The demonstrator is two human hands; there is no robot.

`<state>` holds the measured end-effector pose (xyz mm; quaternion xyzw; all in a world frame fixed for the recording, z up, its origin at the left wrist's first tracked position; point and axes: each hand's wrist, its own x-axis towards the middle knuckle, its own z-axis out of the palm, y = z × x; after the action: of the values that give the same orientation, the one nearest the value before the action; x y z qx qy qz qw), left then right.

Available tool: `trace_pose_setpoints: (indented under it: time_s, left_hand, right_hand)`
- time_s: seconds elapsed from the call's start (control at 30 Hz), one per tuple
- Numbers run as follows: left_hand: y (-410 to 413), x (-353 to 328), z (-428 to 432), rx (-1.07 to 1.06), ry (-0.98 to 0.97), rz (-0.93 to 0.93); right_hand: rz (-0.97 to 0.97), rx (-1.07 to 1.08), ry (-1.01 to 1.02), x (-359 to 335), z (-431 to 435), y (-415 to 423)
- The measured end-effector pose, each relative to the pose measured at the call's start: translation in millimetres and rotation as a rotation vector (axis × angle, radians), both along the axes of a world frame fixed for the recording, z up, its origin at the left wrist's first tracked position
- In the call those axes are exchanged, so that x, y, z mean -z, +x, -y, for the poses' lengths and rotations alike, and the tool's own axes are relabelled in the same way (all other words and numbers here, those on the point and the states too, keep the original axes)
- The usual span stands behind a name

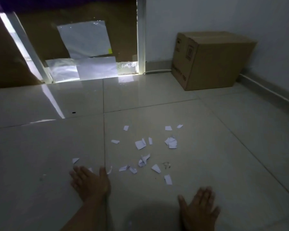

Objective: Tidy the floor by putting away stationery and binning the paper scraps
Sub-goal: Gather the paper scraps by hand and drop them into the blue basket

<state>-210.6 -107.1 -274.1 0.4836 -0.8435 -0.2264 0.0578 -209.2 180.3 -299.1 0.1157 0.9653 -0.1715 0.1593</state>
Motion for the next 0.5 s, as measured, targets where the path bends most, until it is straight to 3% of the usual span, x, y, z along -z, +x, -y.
trace_pose_setpoints:
  time_s: [0.1,0.2,0.4,0.5]
  left_hand:
    - [-17.0,6.8,43.3,0.023,-0.012,0.049]
    - [-25.4,18.0,64.7,0.117,-0.03,0.14]
    - [-23.4,31.1,20.2,0.217,-0.031,0.067]
    - [-31.8,36.9,-31.7,0.496,-0.051,0.031]
  right_hand:
    - [-0.05,0.141,-0.083,11.1,27.6,-1.1]
    - [-0.009,0.204,0.041,-8.8,54.3,-20.9]
    - [-0.014,-0.142,-0.049,-12.3,105.8,-70.3]
    - [-0.114,-0.272,-0.209,-9.8,119.5,-78.7]
